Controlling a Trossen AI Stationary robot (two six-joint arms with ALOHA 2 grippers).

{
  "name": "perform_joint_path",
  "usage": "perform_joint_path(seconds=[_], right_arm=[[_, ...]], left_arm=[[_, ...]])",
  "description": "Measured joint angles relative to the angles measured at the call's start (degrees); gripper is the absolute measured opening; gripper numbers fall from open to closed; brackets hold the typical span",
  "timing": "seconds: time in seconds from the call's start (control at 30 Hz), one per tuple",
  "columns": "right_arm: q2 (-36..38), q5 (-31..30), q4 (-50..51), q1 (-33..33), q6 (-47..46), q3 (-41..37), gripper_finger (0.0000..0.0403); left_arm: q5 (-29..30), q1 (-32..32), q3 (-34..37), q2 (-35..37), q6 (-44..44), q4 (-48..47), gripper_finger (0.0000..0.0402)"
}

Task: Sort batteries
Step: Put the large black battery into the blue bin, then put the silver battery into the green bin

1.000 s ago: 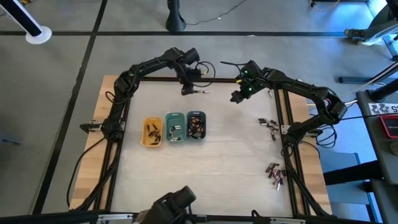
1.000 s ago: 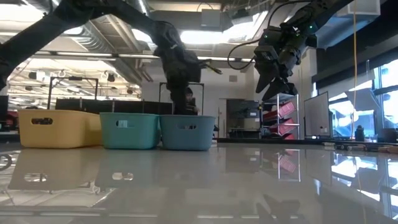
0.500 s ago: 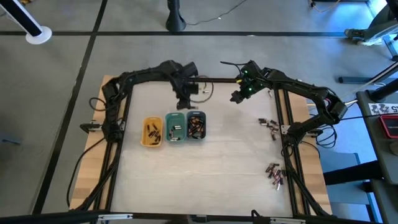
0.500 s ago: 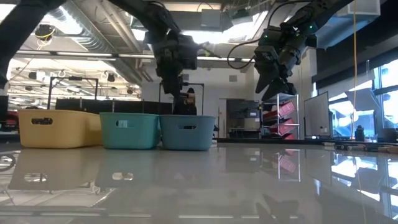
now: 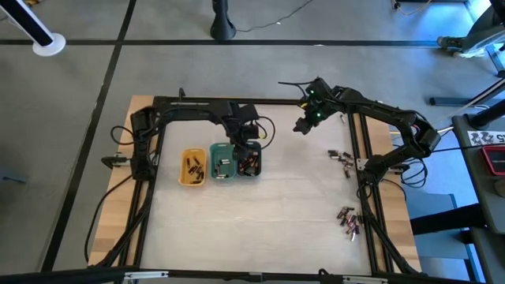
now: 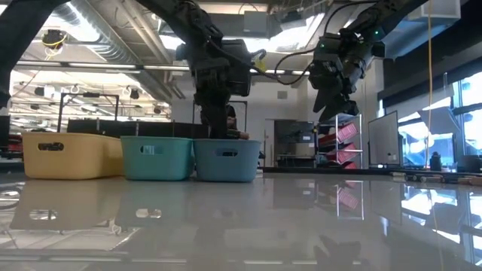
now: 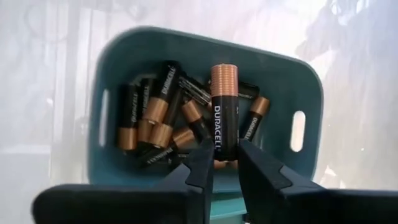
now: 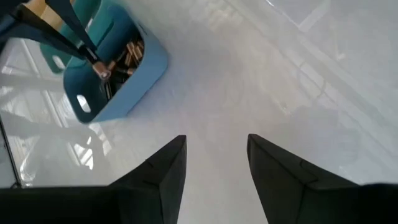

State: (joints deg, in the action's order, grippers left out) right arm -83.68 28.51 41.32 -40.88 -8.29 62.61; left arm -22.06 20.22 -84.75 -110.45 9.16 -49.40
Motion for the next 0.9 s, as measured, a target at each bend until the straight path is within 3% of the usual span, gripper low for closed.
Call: perform_joint_path(seconds=[0.17,0.53,0.77,0.9], right_arm=[[0.2,0.1,1.7,0.0,3.9,0.0,0.0172],[3.4,-0.5,4.2,0.0,7.7,0.0,0.0172],[4.8,-0.5,3.8,0.0,6.0,0.0,0.0172],[4.8,-0.5,3.7,0.1,3.6,0.0,0.0172]], left_arm=[[4.3,-1.6,0.0,0.0,-4.6,-1.3,0.0083],[5.5,-4.2,-0.4,2.3,-17.3,-2.2,0.0130],[16.2,-4.6,-0.5,8.0,-16.3,0.2,0.0124],[16.7,-1.9,-0.5,9.1,-14.4,0.4,0.0120]])
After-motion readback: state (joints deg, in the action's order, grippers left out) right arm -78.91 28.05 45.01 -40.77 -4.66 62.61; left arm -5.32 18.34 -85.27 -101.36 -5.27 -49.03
